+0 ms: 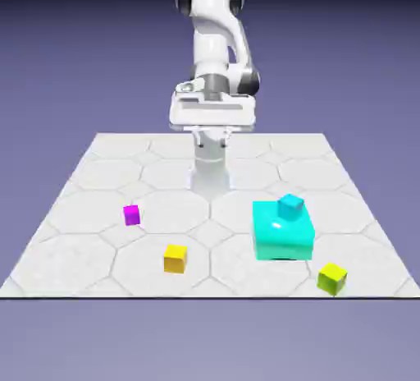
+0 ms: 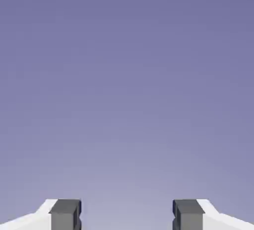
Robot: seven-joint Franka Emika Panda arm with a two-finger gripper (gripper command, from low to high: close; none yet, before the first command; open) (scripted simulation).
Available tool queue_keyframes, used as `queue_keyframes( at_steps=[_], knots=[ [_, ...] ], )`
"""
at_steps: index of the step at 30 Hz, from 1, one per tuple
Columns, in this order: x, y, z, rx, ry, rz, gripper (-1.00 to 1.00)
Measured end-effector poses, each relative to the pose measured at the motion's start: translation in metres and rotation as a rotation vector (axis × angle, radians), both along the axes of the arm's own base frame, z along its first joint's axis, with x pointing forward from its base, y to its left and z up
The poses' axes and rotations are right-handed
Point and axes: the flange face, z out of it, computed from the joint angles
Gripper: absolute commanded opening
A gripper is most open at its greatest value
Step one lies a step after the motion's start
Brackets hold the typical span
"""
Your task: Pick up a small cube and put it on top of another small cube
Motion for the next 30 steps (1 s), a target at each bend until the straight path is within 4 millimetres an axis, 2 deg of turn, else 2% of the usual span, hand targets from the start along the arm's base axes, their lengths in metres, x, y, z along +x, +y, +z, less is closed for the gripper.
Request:
queue_keyframes(
  at_steps=[5, 10, 15, 20, 21, 28, 29, 30],
  knots=[
    [0.014, -0.023, -0.063, 0.009, 0.097, -0.058, 0.00],
    [0.016, -0.046, -0.129, 0.021, 0.194, -0.113, 0.00],
    [0.005, -0.065, -0.193, 0.037, 0.292, -0.161, 0.00],
    [-0.017, -0.084, -0.255, 0.058, 0.389, -0.212, 0.00],
    [-0.017, -0.084, -0.255, 0.058, 0.389, -0.212, 0.00],
    [0.000, -0.087, -0.313, 0.058, 0.389, -0.212, 0.00],
    [0.001, -0.088, -0.321, 0.058, 0.389, -0.212, -1.00],
    [0.001, -0.088, -0.321, 0.058, 0.389, -0.212, -1.00]
  ],
)
